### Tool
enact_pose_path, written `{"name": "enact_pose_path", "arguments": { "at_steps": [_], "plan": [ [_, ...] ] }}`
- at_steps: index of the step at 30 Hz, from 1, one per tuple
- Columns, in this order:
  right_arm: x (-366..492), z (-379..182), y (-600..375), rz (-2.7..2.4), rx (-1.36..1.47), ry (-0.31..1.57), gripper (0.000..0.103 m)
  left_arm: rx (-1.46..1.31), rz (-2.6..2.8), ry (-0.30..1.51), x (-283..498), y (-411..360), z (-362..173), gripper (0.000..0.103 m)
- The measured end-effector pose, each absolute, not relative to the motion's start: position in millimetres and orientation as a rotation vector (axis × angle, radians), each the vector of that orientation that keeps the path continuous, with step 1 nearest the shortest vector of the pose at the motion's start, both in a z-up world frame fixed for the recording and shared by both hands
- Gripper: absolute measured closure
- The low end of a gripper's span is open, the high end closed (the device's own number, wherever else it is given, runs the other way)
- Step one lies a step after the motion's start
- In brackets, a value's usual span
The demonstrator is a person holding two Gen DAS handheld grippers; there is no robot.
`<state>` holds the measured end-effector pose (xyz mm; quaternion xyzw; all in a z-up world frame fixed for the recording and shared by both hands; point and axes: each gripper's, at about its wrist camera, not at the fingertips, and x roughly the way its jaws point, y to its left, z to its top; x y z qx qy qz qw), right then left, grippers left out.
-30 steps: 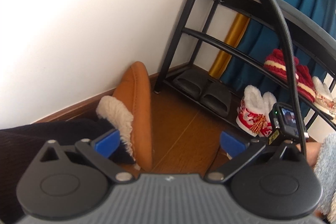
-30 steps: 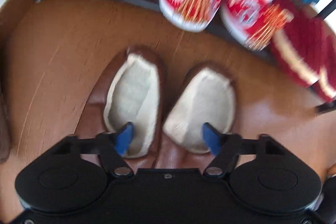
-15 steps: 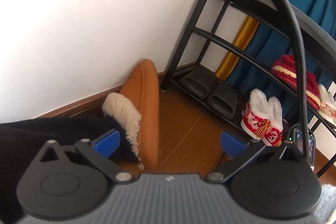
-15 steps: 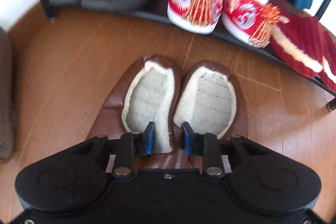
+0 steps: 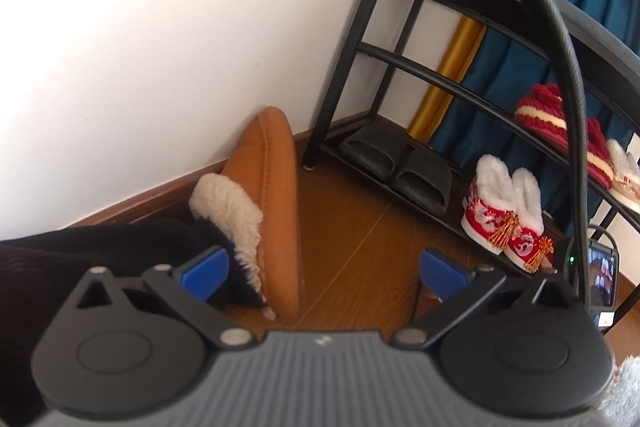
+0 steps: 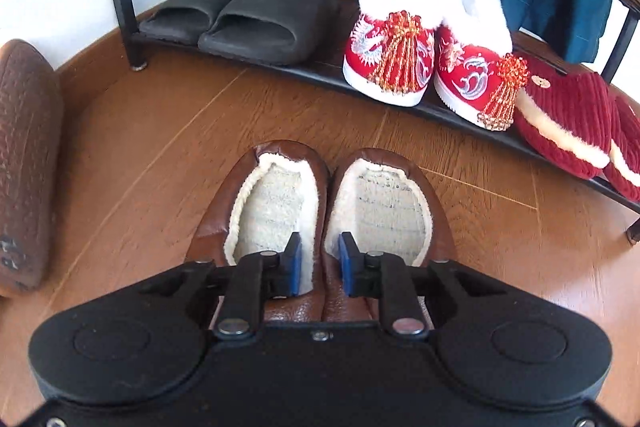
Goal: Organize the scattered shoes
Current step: 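Lift the pair of brown slippers with the right tool toward the rack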
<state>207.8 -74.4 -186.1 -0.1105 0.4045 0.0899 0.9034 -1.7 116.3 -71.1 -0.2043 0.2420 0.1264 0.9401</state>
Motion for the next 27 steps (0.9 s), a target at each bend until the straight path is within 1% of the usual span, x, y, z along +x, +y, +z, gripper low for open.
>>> {"name": "enact_pose_path", "arguments": {
  "at_steps": [1,3,6,11,13,15,16,17,18,19,20,21,23,27],
  "plan": [
    [211.9,-188.4,-77.7,0.191,-0.21,0.842,0.074,-0.418,0.258,0.495,-1.6,116.7,-71.1,0.0],
    [215.4,-192.5,-83.6,0.173,-0.174,0.832,0.042,-0.423,0.26,0.495,-1.1,118.5,-71.3,0.0],
    [218.5,-202.2,-88.6,0.156,-0.16,0.806,0.032,-0.434,0.263,0.501,0.4,121.5,-72.4,0.0],
    [226.7,-212.4,-79.9,0.163,-0.202,0.783,0.029,-0.453,0.266,0.529,5.2,125.0,-77.6,0.0],
    [236.4,-215.7,-77.9,0.145,-0.189,0.779,0.026,-0.458,0.267,0.535,7.0,126.3,-79.0,0.0],
    [242.7,-218.5,-81.9,0.136,-0.149,0.786,0.021,-0.462,0.272,0.536,7.9,127.7,-79.7,0.0],
    [245.3,-219.8,-84.3,0.134,-0.129,0.789,0.021,-0.464,0.276,0.536,8.1,128.4,-79.9,0.0],
    [245.2,-220.0,-83.2,0.142,-0.144,0.786,0.028,-0.466,0.279,0.537,8.5,129.1,-80.3,0.0],
    [243.5,-218.8,-80.9,0.162,-0.159,0.773,0.047,-0.47,0.28,0.54,9.1,129.9,-81.0,0.0],
    [241.9,-217.7,-78.6,0.181,-0.173,0.761,0.054,-0.473,0.28,0.543,9.9,130.4,-81.8,0.0],
    [240.8,-216.2,-76.6,0.177,-0.177,0.755,0.073,-0.474,0.28,0.547,10.6,130.6,-82.6,0.0],
    [239.9,-214.7,-75.1,0.173,-0.176,0.749,0.077,-0.472,0.28,0.549,10.7,130.4,-83.1,0.0],
    [243.7,-210.5,-84.8,0.156,-0.072,0.763,0.081,-0.468,0.281,0.55,10.7,130.3,-83.9,0.0],
    [235.5,-205.8,-82.3,0.171,-0.118,0.711,0.082,-0.463,0.289,0.539,9.7,131.3,-82.9,0.0]
  ]
}}
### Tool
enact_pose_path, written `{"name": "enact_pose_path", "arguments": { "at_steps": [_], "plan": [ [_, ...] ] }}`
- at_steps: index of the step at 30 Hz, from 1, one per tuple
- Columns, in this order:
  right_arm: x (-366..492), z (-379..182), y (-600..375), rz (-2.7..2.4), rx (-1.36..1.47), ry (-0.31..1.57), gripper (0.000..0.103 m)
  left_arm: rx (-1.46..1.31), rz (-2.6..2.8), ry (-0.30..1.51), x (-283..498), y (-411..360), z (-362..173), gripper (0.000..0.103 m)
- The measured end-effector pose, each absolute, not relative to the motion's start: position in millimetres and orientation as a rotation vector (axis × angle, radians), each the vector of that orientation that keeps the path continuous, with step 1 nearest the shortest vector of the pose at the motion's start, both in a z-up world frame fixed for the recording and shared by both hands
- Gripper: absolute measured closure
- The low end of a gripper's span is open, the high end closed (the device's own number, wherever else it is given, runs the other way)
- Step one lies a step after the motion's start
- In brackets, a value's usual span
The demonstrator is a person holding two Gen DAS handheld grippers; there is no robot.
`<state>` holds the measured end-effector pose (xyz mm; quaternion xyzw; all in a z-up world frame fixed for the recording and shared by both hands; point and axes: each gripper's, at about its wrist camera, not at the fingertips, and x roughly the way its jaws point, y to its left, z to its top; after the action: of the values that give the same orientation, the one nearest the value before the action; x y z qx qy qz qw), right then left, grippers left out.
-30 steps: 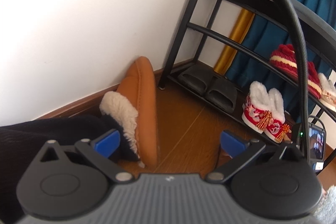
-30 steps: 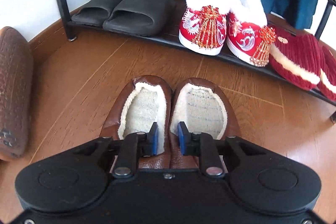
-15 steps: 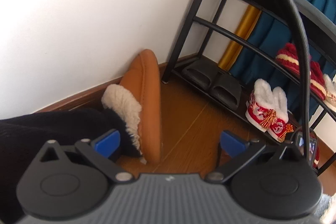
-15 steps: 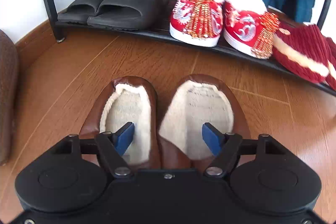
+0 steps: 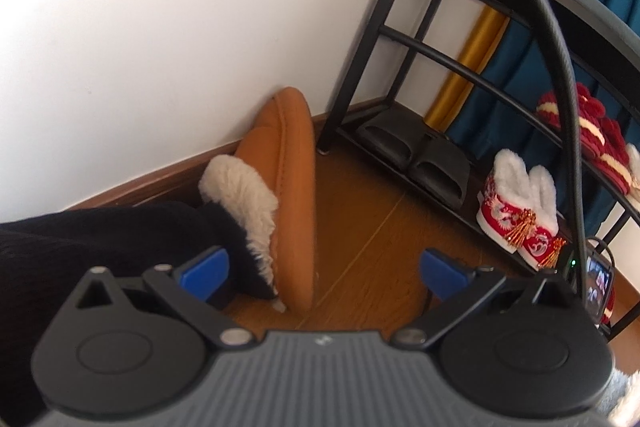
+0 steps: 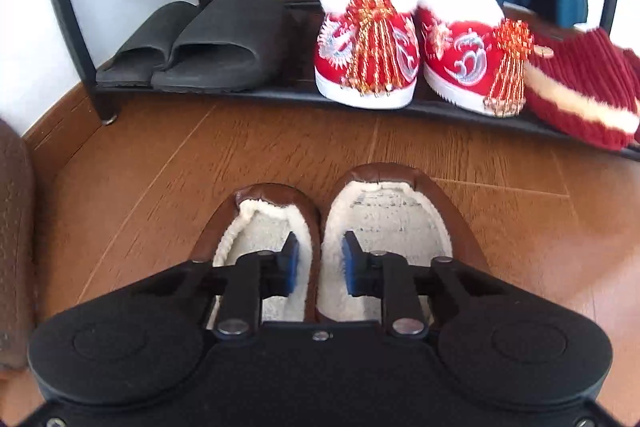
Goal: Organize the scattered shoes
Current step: 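Lift the pair of brown slippers with the right tool toward the rack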
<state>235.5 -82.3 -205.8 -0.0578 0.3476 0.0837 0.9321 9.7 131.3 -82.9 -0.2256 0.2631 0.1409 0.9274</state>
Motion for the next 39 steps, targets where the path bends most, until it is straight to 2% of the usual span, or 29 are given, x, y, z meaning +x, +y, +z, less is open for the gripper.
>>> {"name": "enact_pose_path", "arguments": {
  "at_steps": [8,21,32,39],
  "plan": [
    [209.6,-179.6,-72.2,0.209,-0.203,0.534,0.083,-0.444,0.282,0.534,10.7,125.8,-83.4,0.0],
    [164.5,-122.7,-56.8,0.283,-0.164,0.318,0.084,-0.44,0.284,0.479,4.5,124.7,-74.8,0.0],
    [169.4,-70.1,-17.2,0.301,-0.171,0.086,0.085,-0.465,0.301,0.456,2.5,130.5,-70.9,0.0],
    [196.6,-31.9,13.2,0.314,-0.171,0.021,0.085,-0.459,0.325,0.392,-3.1,134.6,-61.0,0.0]
  ]
}}
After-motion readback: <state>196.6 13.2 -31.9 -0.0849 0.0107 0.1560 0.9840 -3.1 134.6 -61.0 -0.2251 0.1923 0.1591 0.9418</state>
